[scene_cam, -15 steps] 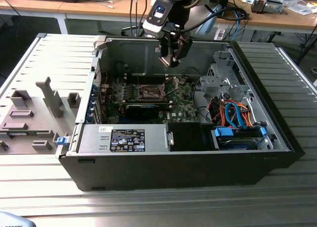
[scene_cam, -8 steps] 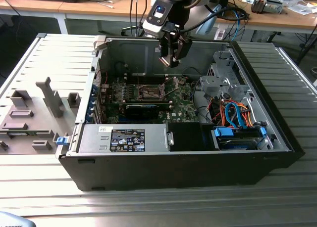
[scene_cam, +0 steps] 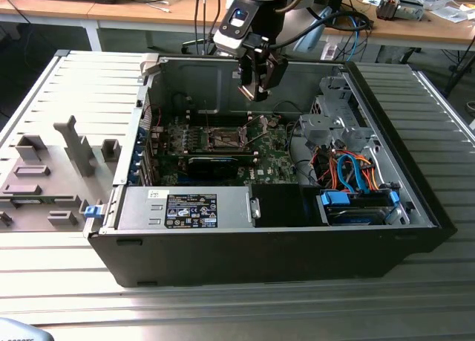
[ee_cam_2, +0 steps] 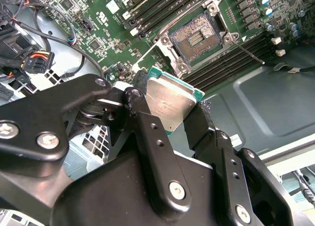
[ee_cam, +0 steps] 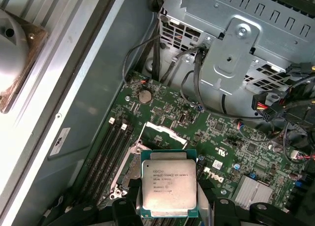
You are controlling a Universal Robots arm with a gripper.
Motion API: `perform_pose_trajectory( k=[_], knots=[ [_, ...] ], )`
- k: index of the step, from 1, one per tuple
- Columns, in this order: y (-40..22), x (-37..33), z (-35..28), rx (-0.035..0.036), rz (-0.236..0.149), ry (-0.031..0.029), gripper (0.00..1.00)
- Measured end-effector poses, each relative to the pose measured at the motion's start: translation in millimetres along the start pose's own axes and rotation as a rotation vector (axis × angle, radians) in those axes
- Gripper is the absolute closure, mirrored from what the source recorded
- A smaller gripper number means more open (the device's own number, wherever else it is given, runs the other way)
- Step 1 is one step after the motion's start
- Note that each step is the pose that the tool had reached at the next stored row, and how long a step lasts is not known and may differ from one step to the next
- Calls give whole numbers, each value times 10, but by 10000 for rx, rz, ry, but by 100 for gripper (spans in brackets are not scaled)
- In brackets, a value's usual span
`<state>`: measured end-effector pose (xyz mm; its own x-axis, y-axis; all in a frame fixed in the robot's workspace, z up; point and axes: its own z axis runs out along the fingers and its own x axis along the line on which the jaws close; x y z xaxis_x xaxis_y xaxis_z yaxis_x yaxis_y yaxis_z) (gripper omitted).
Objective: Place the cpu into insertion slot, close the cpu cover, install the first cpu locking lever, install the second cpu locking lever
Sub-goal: 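Place the cpu into insertion slot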
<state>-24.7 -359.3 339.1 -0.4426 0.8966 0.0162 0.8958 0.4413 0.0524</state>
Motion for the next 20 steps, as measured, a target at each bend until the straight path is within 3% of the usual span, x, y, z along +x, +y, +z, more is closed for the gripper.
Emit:
perform_pose_trajectory(
  k=[20],
  knots=[
    [0,0,1,-3,216,-12,46]
  ],
)
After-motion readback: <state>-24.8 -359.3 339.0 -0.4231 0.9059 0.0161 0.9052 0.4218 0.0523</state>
